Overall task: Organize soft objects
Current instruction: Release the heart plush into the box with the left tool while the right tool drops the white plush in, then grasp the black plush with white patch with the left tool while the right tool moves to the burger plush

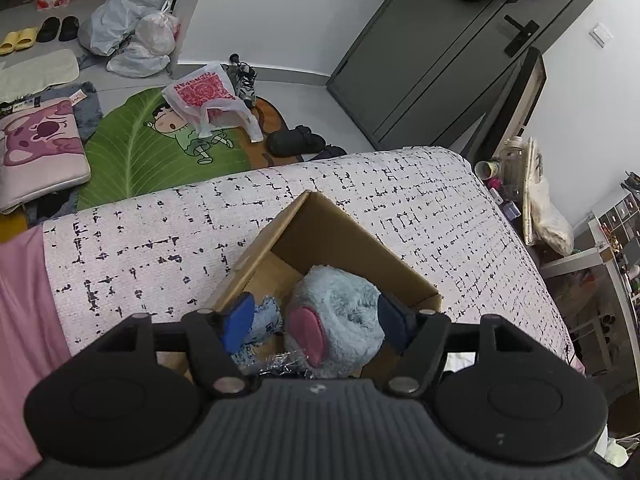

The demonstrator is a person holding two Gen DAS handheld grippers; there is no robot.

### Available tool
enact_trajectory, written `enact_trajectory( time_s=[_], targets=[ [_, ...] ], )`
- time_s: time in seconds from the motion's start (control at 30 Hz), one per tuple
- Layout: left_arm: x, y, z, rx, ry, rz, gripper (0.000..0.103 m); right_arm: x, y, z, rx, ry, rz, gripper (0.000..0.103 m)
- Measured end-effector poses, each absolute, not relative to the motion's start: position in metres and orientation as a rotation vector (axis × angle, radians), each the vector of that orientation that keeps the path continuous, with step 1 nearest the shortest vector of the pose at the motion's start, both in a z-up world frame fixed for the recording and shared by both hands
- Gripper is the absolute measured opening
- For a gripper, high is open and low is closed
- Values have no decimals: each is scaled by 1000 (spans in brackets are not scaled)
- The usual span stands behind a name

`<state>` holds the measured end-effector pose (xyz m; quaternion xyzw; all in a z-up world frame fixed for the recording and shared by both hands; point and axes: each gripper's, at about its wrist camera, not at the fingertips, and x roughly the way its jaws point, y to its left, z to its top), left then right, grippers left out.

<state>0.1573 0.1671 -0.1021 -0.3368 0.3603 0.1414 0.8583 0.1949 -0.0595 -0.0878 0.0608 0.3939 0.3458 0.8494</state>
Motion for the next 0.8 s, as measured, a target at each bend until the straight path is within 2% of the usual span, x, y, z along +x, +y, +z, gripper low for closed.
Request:
enact_trajectory(
  time_s=[0.03,0.07,0.33,0.47,0.8],
  targets=[
    [157,168,-103,-710,758,298,67,195,-60,-87,131,826,714,70],
    [157,169,-103,-710,758,301,67,195,-62,-85,136,819,699,71],
    [157,167,-101,-688,761,302,68,198,-82,-77,163,825,652,71],
    [158,159,-97,-640,759,299,77,199,-89,-75,149,847,629,71],
    [164,130,-82,-486,780,285,82,206,-127,-68,165,870,590,82]
  ],
)
